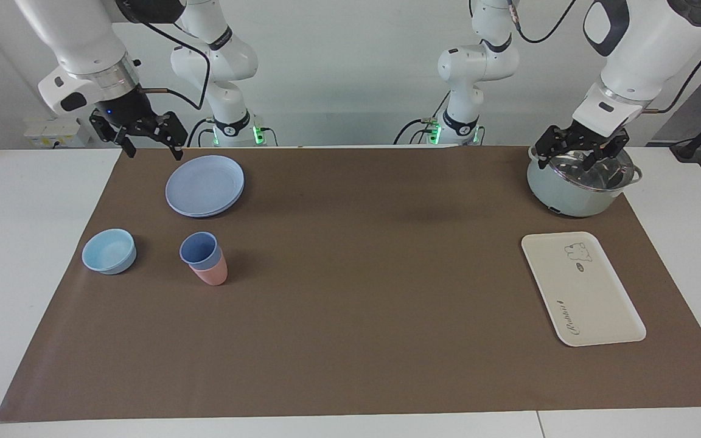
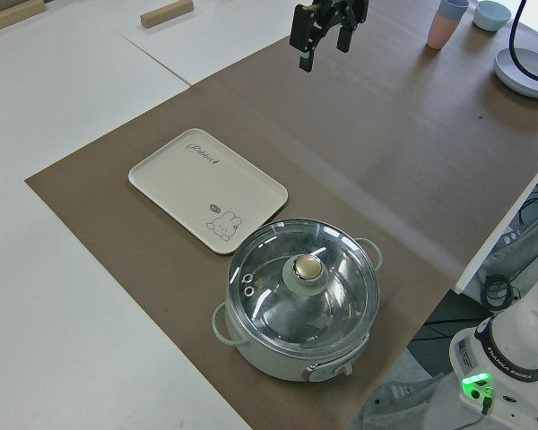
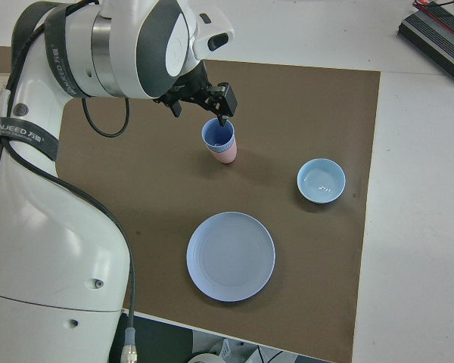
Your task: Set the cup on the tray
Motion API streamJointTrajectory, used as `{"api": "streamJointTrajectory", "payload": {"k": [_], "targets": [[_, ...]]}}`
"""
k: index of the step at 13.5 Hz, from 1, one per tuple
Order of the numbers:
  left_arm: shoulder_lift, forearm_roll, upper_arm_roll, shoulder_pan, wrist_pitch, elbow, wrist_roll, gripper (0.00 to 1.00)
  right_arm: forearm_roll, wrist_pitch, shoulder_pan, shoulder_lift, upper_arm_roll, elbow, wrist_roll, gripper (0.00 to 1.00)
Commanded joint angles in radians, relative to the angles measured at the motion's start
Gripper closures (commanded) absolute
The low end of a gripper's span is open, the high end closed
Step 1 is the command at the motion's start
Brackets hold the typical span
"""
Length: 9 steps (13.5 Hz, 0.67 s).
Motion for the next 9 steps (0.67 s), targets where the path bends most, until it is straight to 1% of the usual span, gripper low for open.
{"api": "streamJointTrajectory", "payload": {"k": [1, 4, 7, 9], "targets": [[-0.03, -0.01, -0.002, 0.01, 0.01, -0.034, 0.004, 0.0, 0.025, 0.023, -0.014, -0.028, 0.003, -0.034, -0.025, 0.0], [-0.03, -0.008, -0.002, 0.01, 0.01, -0.034, 0.004, 0.0, 0.025, 0.021, -0.022, -0.029, 0.003, -0.03, -0.023, 0.0], [-0.03, -0.008, -0.002, 0.01, 0.01, -0.034, 0.004, 0.0, 0.025, -0.008, -0.024, -0.04, 0.001, -0.031, -0.029, 0.0], [-0.03, -0.008, -0.002, 0.01, 0.008, -0.034, 0.004, 0.0, 0.025, 0.007, -0.027, -0.037, -0.003, -0.028, -0.016, 0.01]]}}
